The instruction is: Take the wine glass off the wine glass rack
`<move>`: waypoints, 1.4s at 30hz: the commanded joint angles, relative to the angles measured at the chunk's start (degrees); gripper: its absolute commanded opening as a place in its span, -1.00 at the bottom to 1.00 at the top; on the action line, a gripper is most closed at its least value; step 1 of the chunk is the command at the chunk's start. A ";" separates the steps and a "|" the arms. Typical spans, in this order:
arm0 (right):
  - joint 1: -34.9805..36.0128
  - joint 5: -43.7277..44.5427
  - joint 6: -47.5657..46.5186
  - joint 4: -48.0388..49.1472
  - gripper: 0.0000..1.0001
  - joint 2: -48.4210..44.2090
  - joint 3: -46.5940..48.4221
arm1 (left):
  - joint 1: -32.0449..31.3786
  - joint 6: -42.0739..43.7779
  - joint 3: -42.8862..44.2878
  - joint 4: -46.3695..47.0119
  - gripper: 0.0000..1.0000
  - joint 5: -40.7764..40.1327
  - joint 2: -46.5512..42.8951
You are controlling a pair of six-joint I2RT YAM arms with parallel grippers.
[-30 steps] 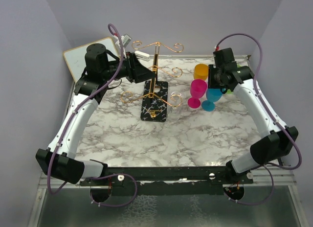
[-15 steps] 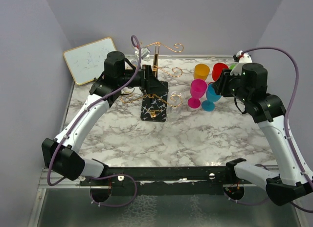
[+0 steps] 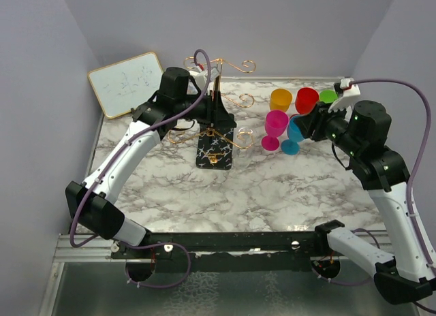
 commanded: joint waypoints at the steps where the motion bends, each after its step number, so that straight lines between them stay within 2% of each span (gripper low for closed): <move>1: -0.22 -6.77 -1.26 4.28 -0.26 -0.87 -2.68 | -0.64 3.00 2.50 -5.29 -0.21 -5.20 0.38; 18: -0.22 -6.90 -2.56 5.38 -0.26 -1.48 -5.41 | -2.93 -0.78 1.04 0.40 -0.23 0.48 2.65; 30: -0.22 -6.71 -2.58 5.48 -0.26 -1.91 -5.83 | -3.92 -0.56 0.51 0.21 -0.26 0.96 3.51; 36: -0.22 -6.56 -2.52 5.62 -0.26 -2.10 -6.00 | -4.35 -0.32 0.57 0.09 -0.39 1.38 4.03; 42: -0.22 -6.13 -2.57 5.64 -0.26 -2.07 -6.26 | -4.44 -0.78 0.97 0.69 -0.66 1.96 4.00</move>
